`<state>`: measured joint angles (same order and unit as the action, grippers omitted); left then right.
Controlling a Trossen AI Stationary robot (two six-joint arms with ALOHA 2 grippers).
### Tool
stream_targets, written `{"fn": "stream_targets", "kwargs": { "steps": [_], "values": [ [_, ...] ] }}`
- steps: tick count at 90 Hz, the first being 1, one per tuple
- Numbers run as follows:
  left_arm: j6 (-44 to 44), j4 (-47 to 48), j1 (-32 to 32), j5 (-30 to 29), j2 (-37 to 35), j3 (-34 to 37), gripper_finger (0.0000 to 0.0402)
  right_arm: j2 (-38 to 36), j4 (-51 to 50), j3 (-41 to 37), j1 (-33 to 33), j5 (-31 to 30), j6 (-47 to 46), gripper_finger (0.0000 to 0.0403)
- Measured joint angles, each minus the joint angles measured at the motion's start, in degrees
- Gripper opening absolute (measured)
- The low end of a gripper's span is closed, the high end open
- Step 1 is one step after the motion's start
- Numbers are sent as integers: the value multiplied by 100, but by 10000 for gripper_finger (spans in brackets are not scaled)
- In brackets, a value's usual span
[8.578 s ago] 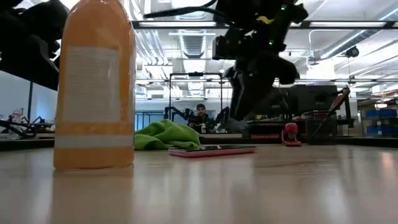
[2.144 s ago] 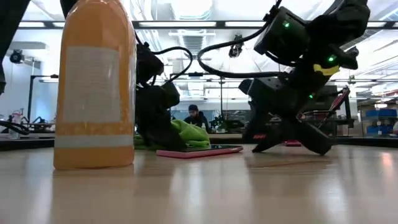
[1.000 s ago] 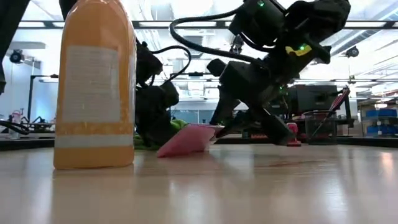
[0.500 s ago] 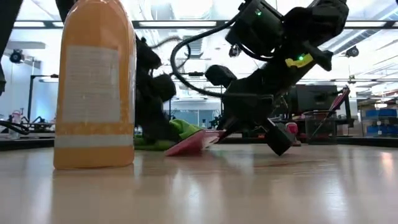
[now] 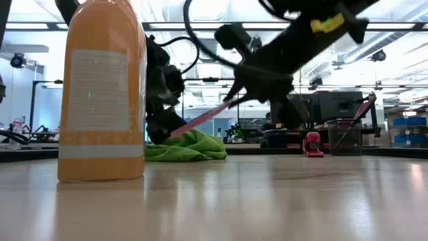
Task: Apply microfiber cloth
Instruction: Spray the front and back of the cellphone using the cleaning bottle
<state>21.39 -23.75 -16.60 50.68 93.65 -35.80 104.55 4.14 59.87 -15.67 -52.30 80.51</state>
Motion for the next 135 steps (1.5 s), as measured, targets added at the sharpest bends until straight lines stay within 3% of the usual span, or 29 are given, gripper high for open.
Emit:
{"fn": "stream_targets", "kwargs": {
  "steps": [9,22,37,58,99,135],
  "values": [
    [197,3,2,394,4,-178,239,-9,-19,128,5,-88,157,4],
    [171,392,-54,489,2,-442,250,-13,-48,233,-26,-410,431,4],
    [115,529,-283,785,-19,-521,241,-157,-142,223,-116,-656,471,3],
    [142,620,-507,741,-5,-477,221,-289,-164,228,-159,-1167,458,3],
    [894,-130,-448,839,-5,-471,238,-411,-164,233,-78,-767,556,3],
    [1286,-665,-316,744,-5,-467,182,-402,216,252,77,-659,936,3]
  ]
}}
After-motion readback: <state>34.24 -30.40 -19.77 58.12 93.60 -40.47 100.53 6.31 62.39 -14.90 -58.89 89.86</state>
